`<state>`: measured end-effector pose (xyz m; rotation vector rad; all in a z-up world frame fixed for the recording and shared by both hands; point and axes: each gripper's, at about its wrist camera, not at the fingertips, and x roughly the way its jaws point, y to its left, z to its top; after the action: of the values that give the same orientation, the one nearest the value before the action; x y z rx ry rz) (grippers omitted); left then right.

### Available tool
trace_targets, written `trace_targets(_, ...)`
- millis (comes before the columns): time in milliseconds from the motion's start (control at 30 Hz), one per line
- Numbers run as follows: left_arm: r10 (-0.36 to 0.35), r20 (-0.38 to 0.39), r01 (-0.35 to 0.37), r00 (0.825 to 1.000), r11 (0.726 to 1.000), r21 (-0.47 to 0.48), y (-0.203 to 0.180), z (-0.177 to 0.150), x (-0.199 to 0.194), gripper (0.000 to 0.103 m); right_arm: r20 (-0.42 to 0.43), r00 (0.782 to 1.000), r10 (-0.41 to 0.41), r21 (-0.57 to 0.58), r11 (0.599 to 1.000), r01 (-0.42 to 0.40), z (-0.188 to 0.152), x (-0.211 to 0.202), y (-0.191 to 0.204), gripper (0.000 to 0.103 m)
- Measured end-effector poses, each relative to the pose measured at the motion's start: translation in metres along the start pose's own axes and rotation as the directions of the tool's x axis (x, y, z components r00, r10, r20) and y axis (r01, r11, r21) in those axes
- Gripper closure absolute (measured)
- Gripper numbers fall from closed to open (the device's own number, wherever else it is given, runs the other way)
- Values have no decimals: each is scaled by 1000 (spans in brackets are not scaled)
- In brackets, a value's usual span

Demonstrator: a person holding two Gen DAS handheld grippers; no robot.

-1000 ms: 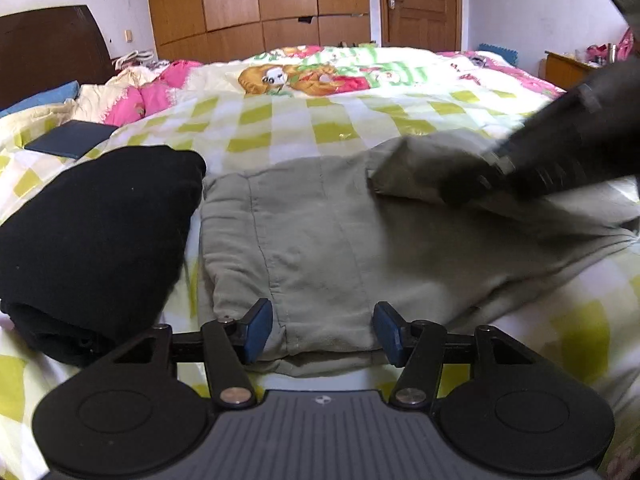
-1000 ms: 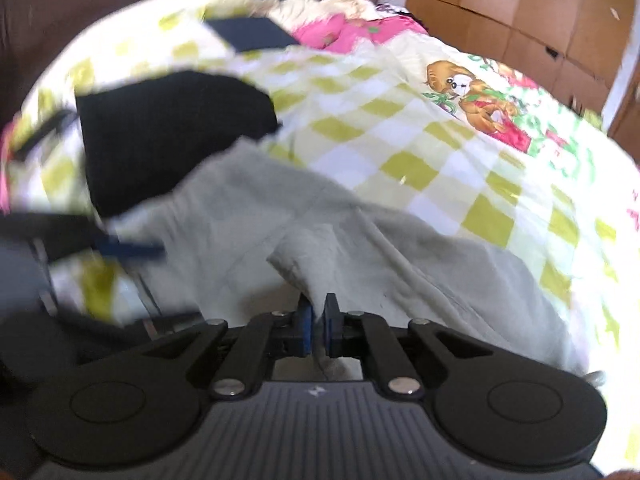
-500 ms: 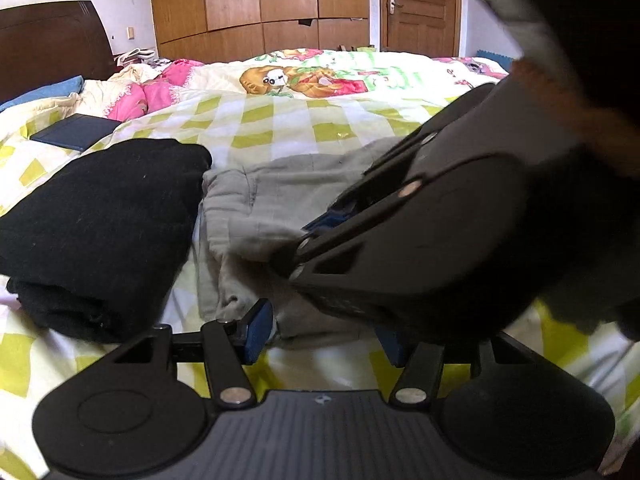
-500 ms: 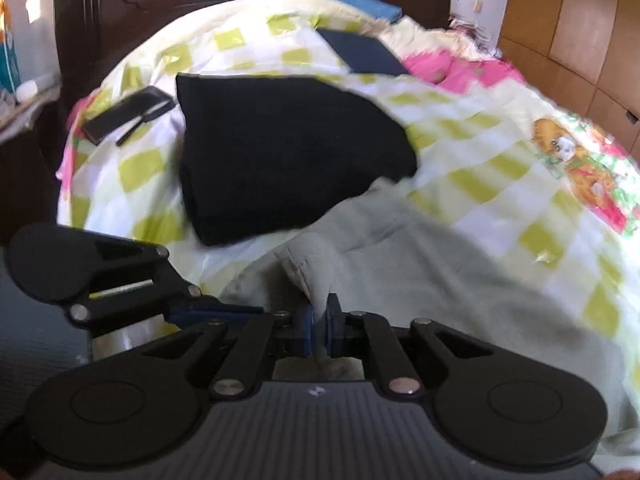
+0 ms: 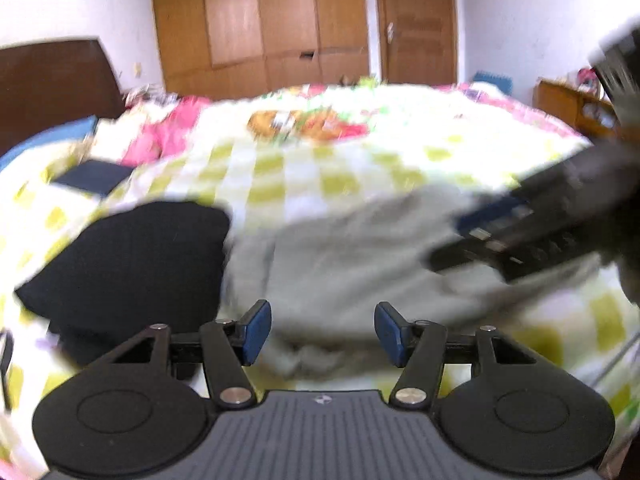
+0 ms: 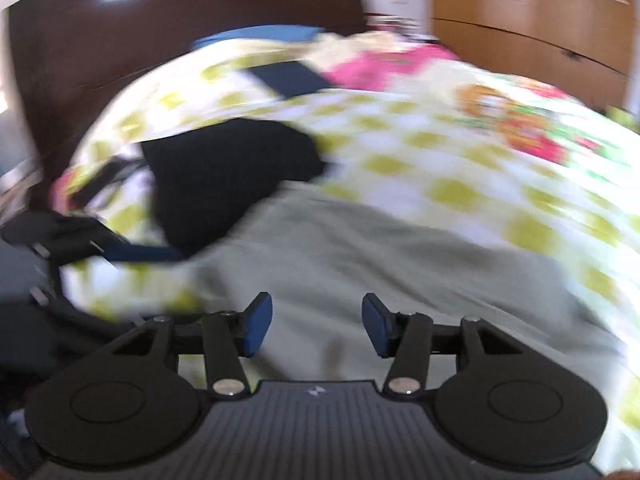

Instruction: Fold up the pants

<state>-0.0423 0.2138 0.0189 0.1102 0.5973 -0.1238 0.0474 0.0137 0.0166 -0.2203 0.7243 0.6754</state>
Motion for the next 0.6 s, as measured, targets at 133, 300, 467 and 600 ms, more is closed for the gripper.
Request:
trace_targets(133, -61, 33, 61, 998, 998, 5, -23, 21, 32, 31, -22, 980, -198, 141, 970, 199, -24, -21, -67, 44)
trace_targets(300, -53, -95, 60, 994, 995, 75, -50, 17, 77, 31, -65, 973, -219, 133, 965, 226, -22, -12, -135, 44)
trace_targets(467, -15, -174, 42, 985, 987, 152, -63, 2, 87, 31, -73, 986, -150, -178, 975, 135, -6, 1, -164, 44)
trace_targets(600, 3, -158, 23, 987, 986, 165, -68, 13, 87, 31, -162, 985, 66, -226, 969, -102, 24, 11, -184, 45)
